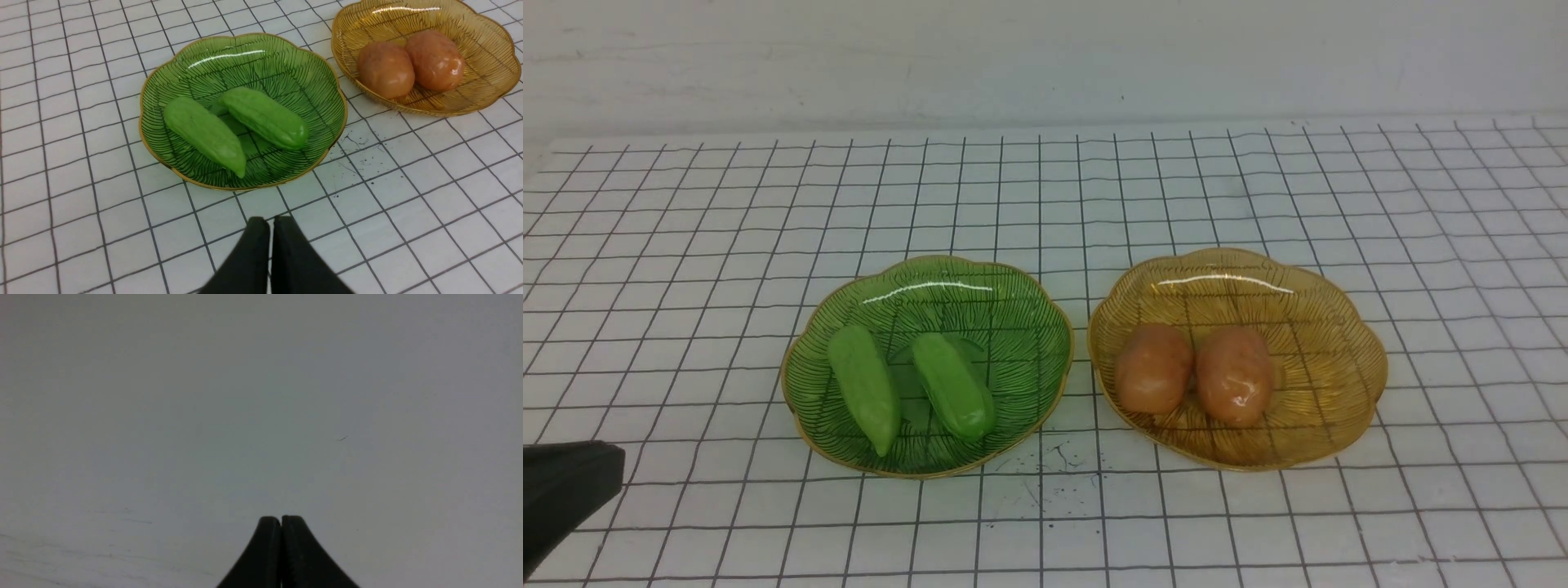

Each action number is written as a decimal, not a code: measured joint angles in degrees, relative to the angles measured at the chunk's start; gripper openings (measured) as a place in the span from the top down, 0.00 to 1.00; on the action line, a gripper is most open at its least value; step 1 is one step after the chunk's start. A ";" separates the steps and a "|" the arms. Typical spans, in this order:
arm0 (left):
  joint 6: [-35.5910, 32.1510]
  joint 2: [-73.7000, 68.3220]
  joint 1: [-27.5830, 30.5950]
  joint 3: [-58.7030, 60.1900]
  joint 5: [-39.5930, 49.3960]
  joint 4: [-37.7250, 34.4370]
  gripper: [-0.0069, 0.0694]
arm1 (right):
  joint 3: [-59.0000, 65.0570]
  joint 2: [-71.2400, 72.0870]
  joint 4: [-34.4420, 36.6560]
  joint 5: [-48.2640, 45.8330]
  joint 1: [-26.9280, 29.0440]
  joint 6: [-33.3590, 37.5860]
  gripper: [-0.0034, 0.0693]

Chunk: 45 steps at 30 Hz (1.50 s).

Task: Put different types of vegetables on the plate.

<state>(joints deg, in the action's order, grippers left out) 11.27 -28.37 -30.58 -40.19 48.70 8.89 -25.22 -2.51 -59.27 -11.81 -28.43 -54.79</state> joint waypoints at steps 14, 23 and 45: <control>0.17 3.34 0.00 3.63 -3.62 -0.32 0.92 | 0.00 0.00 -2.05 0.59 0.00 -0.09 0.97; 0.11 3.34 0.00 3.63 -3.62 -0.27 0.92 | 0.00 0.00 -2.05 0.59 0.00 -0.09 0.97; -10.14 20.93 19.65 30.68 -30.72 -10.14 0.92 | 0.00 0.00 -2.18 0.59 0.00 -0.09 0.97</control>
<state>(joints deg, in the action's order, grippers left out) 1.13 -7.45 -10.93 -9.51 17.98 -1.25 -25.22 -2.51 -61.44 -11.22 -28.43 -54.88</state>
